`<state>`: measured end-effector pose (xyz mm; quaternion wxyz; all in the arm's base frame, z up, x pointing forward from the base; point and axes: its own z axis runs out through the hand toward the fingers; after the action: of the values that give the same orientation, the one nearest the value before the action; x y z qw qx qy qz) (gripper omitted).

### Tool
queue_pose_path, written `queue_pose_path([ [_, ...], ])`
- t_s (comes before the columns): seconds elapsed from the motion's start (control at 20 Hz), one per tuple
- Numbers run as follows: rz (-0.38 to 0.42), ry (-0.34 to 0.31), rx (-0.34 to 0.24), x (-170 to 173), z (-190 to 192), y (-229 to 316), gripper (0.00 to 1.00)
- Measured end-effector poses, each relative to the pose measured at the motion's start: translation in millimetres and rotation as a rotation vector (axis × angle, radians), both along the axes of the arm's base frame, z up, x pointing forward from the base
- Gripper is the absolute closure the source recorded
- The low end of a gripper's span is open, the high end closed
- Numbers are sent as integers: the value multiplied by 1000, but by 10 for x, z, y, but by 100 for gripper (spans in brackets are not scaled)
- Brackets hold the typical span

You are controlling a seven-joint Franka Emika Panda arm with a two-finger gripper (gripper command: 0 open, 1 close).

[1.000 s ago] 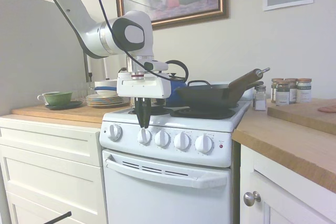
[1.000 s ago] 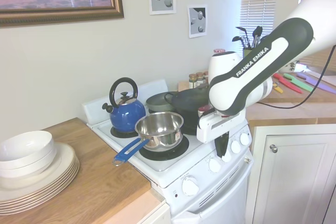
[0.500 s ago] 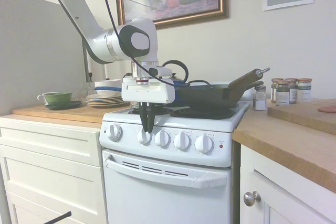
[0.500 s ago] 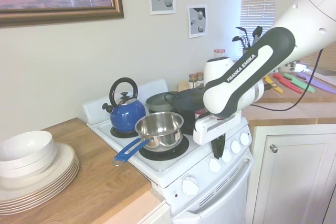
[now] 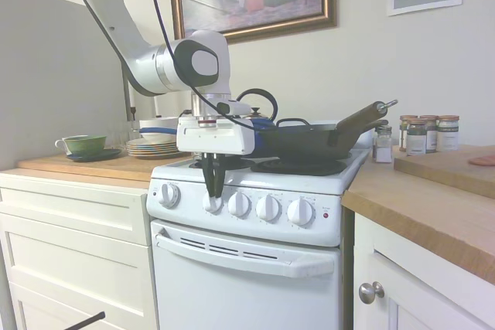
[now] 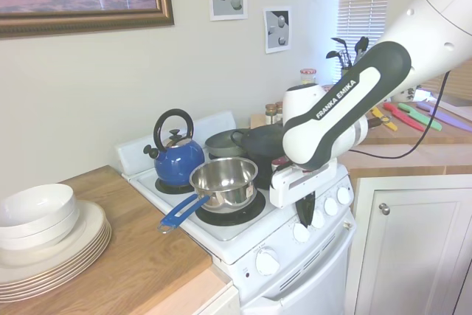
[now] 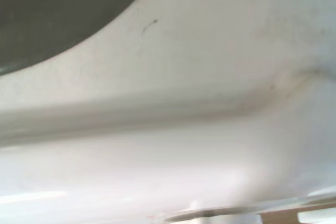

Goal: Turn on the stove on the bottom left

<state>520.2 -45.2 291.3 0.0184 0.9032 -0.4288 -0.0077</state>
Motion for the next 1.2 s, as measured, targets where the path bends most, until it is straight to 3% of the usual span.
queue_pose_path([
  [0.75,16,-5,-14,20,49,168,100],
  [1.2,-2,1,13,17,20,212,100],
])
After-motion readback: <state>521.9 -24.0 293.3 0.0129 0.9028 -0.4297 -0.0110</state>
